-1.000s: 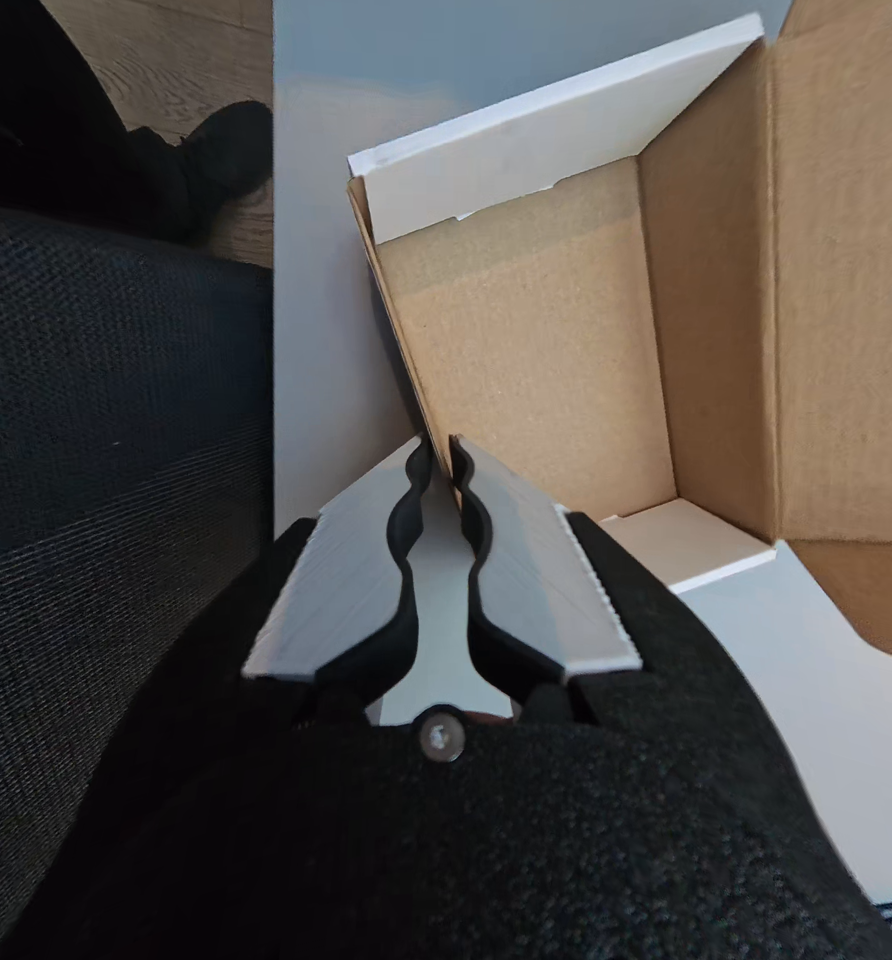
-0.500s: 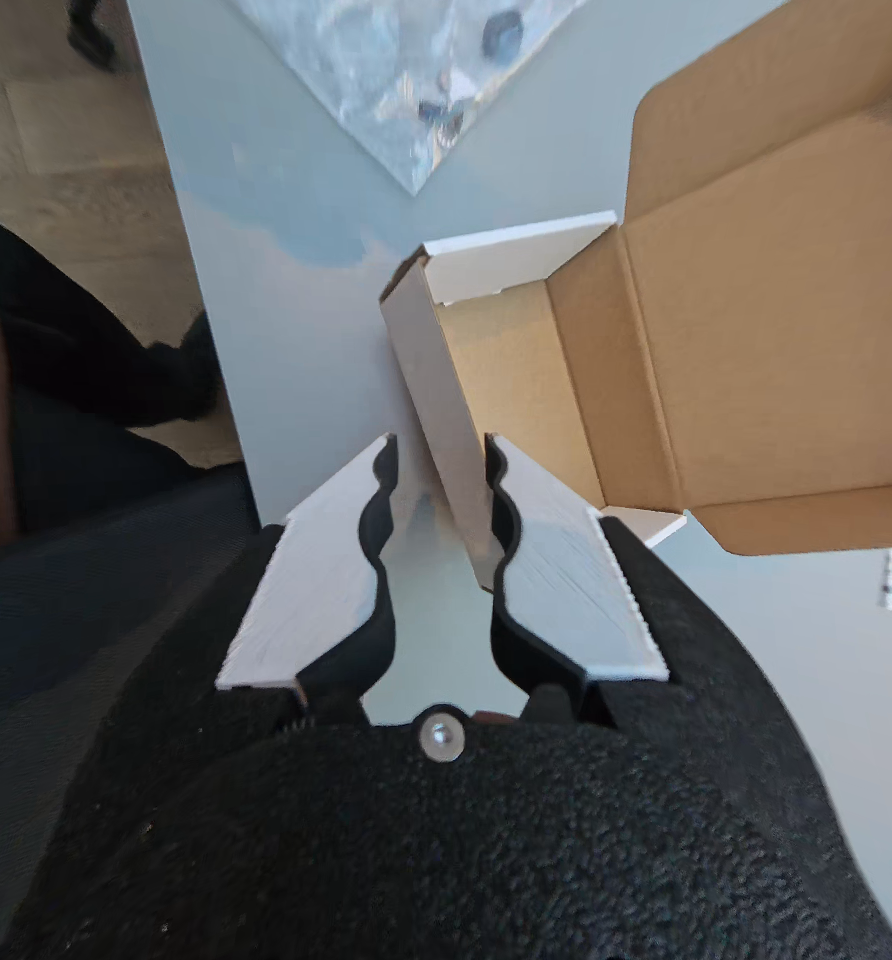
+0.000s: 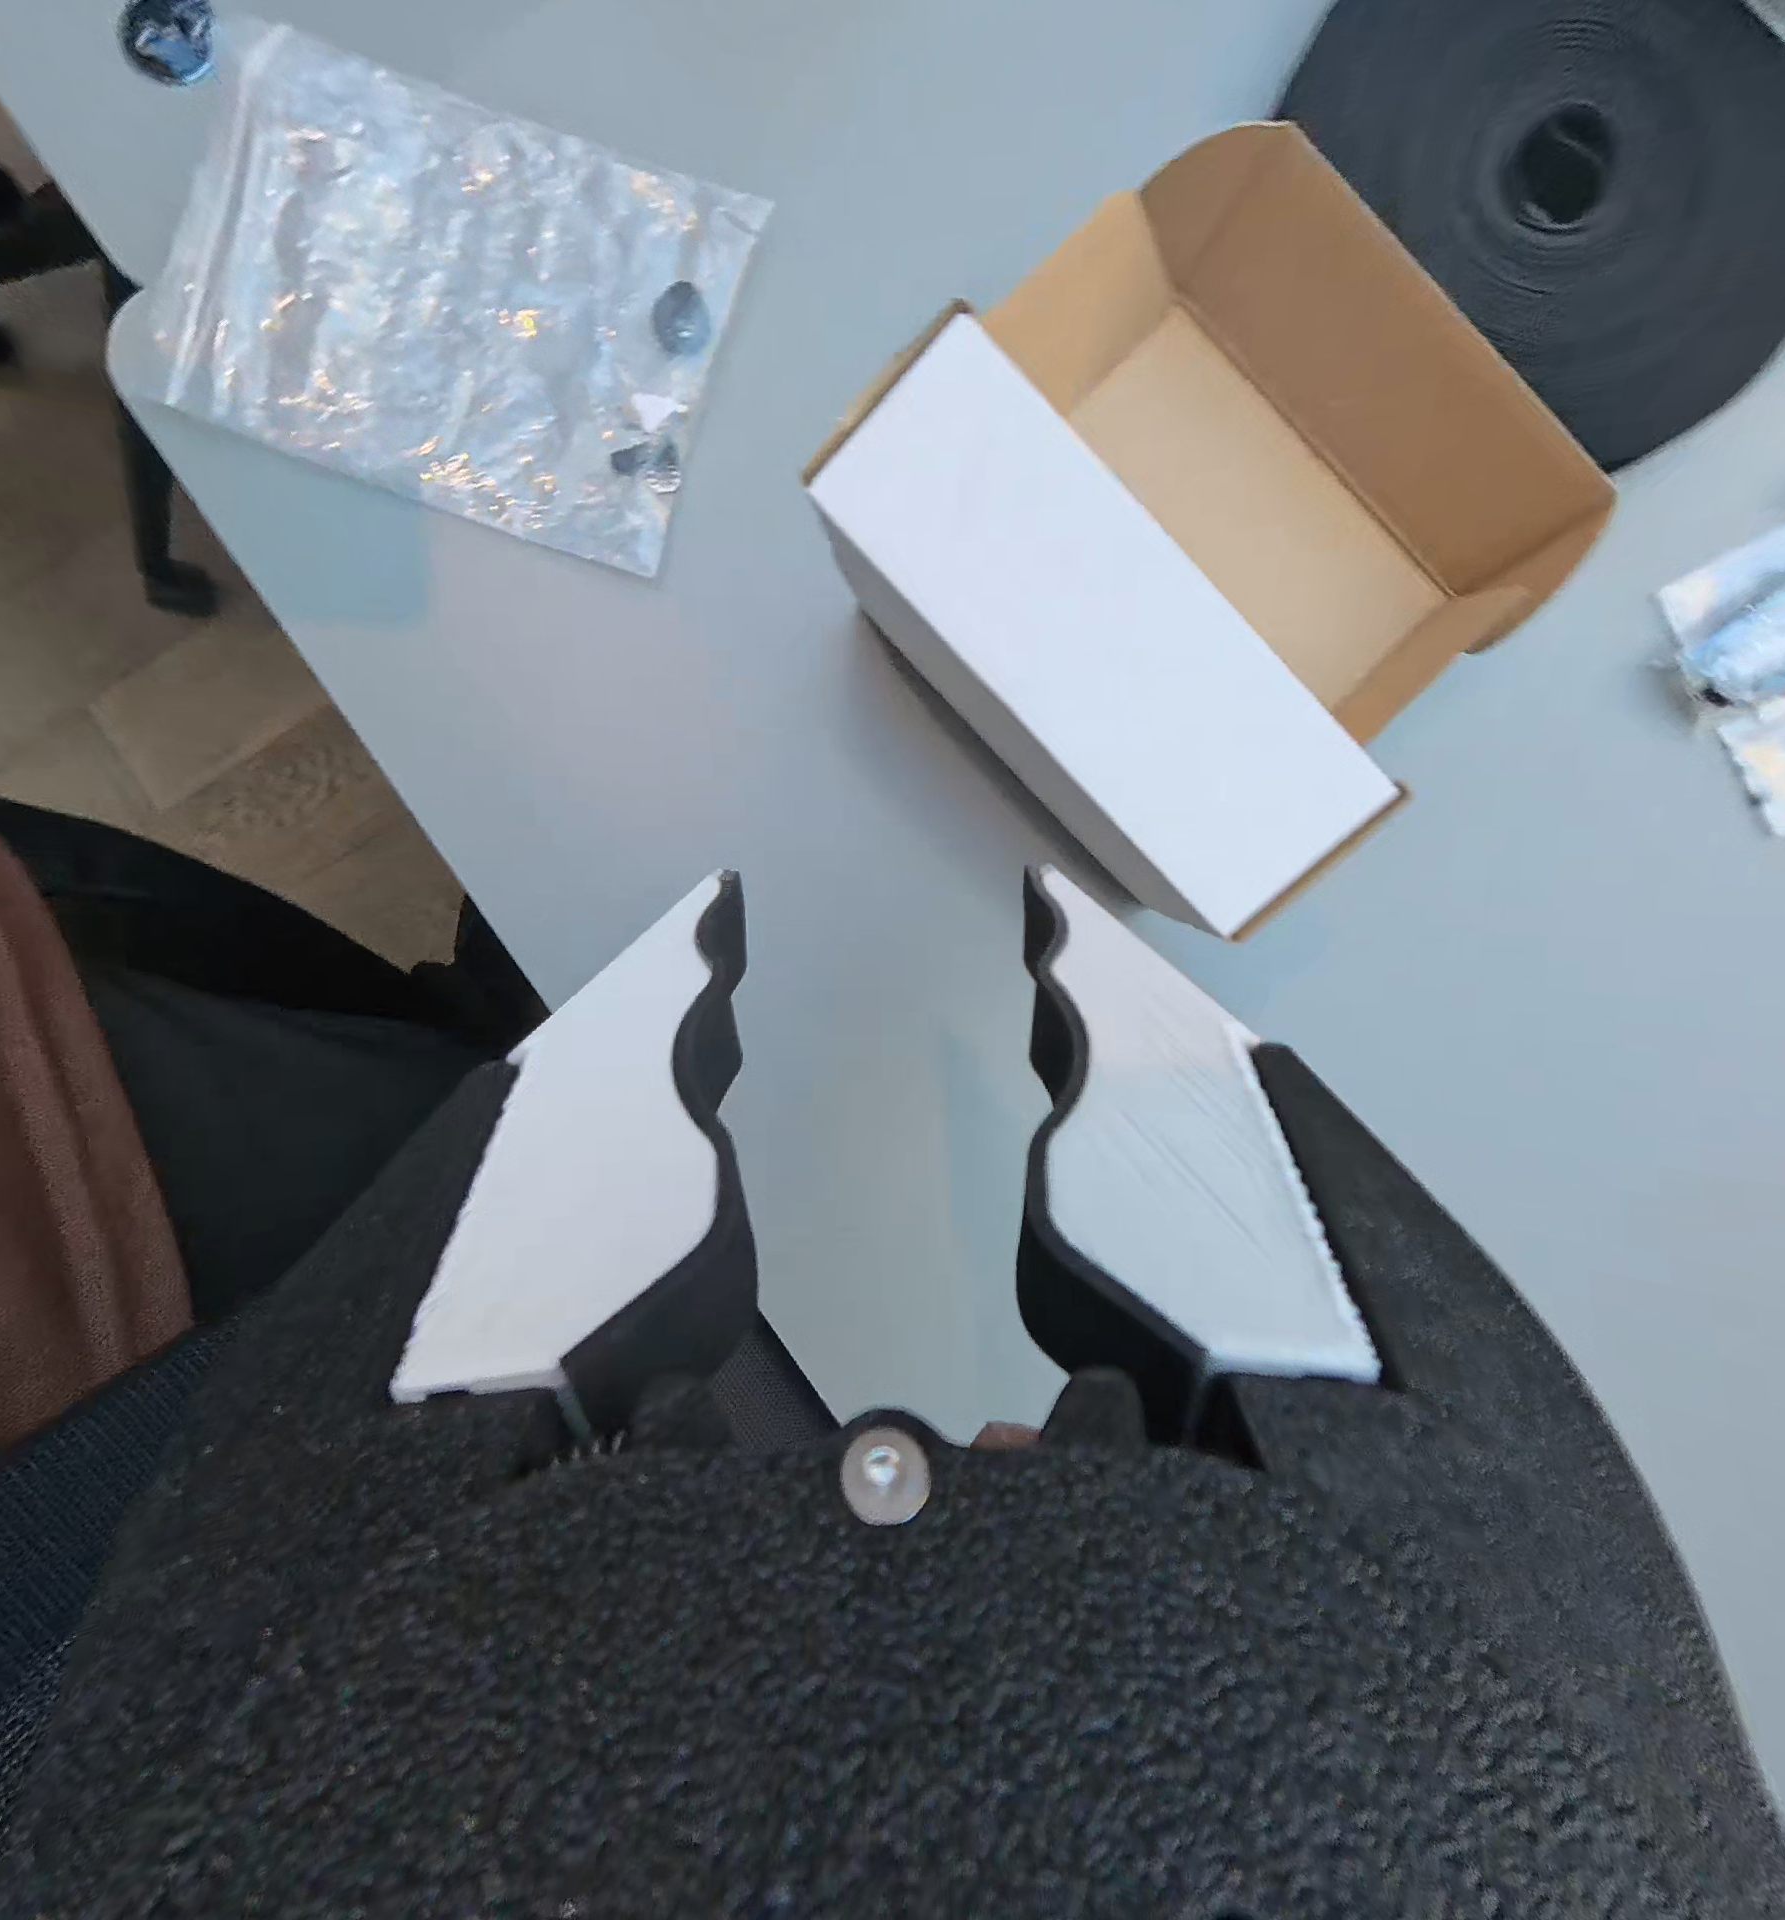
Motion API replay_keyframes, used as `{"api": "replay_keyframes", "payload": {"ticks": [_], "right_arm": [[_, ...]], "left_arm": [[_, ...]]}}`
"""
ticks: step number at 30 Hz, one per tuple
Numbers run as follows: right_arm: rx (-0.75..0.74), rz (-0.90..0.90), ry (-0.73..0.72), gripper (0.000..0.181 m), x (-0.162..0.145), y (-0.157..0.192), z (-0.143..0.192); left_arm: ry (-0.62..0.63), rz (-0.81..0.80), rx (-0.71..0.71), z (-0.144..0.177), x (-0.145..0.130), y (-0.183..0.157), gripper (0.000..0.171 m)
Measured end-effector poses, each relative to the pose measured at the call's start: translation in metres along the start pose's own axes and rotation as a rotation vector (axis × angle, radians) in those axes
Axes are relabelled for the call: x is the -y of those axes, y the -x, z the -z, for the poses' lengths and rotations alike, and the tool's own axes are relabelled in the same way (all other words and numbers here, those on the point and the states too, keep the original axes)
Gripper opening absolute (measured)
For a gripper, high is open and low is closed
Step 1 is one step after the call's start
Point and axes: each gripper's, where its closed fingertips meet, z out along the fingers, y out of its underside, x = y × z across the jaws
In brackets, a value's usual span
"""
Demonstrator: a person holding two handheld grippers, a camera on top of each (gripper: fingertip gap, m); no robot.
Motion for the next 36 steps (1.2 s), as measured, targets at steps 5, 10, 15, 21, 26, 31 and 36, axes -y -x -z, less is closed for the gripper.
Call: {"api": "replay_keyframes", "payload": {"ticks": [5, 10, 15, 21, 26, 31, 36], "right_arm": [[-0.022, -0.112, -0.048, 0.054, -0.007, -0.019, 0.013], [0.096, -0.299, -0.094, 0.069, -0.018, -0.021, 0.013], [0.303, -0.466, -0.134, 0.074, -0.026, -0.017, 0.017], [0.538, -0.581, -0.234, 0.076, -0.015, -0.011, 0.023], [0.656, -0.613, -0.297, 0.074, 0.009, -0.008, 0.035], [0.763, -0.684, -0.320, 0.072, 0.032, 0.001, 0.050], [0.653, -0.683, -0.309, 0.072, 0.051, -0.011, 0.053]], "left_arm": [[-0.065, -0.185, -0.006, 0.005, 0.070, -0.014, 0.093], [-0.060, -0.451, -0.003, -0.048, 0.180, -0.039, 0.095], [0.202, -0.679, 0.066, -0.149, 0.226, -0.045, 0.099], [0.478, -0.817, 0.191, -0.210, 0.220, -0.014, 0.062], [0.388, -0.826, 0.134, -0.200, 0.236, -0.007, 0.061], [0.040, -0.917, 0.129, -0.148, 0.282, -0.013, 0.061], [-0.215, -1.013, 0.166, -0.077, 0.309, -0.020, 0.061]]}}
